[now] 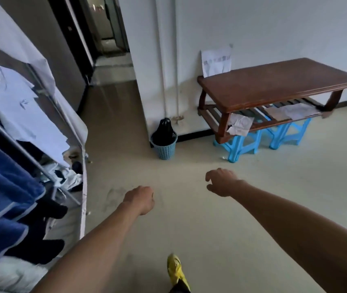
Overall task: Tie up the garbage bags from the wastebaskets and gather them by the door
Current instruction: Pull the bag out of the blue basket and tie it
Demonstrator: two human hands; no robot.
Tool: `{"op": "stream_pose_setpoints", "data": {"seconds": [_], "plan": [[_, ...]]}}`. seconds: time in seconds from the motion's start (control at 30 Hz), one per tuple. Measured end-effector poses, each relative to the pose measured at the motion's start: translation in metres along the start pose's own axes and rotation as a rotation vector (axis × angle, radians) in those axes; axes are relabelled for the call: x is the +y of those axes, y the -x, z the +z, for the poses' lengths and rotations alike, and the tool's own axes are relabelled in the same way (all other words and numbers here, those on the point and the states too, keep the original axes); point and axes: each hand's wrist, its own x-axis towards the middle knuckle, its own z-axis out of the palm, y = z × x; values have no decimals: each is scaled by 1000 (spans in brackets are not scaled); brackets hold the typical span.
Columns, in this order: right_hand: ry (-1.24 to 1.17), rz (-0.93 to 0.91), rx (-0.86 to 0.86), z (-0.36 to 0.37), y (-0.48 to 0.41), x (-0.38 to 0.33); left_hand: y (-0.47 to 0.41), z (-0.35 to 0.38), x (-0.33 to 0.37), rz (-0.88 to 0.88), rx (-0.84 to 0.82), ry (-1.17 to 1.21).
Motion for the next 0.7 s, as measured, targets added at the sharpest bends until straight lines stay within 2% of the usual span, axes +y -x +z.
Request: {"op": "stream_pose_setpoints", "data": {"seconds": [0.2, 0.47, 0.7], "plan": [[-8, -39, -57, -16, -153, 7, -150, -24, -30, -41, -65, 34], [-129, 29, -98, -99, -358, 42, -361, -121, -66, -45, -77, 76], [-149, 10, -181, -124, -527, 74, -513, -159, -84, -59, -94, 113]]}}
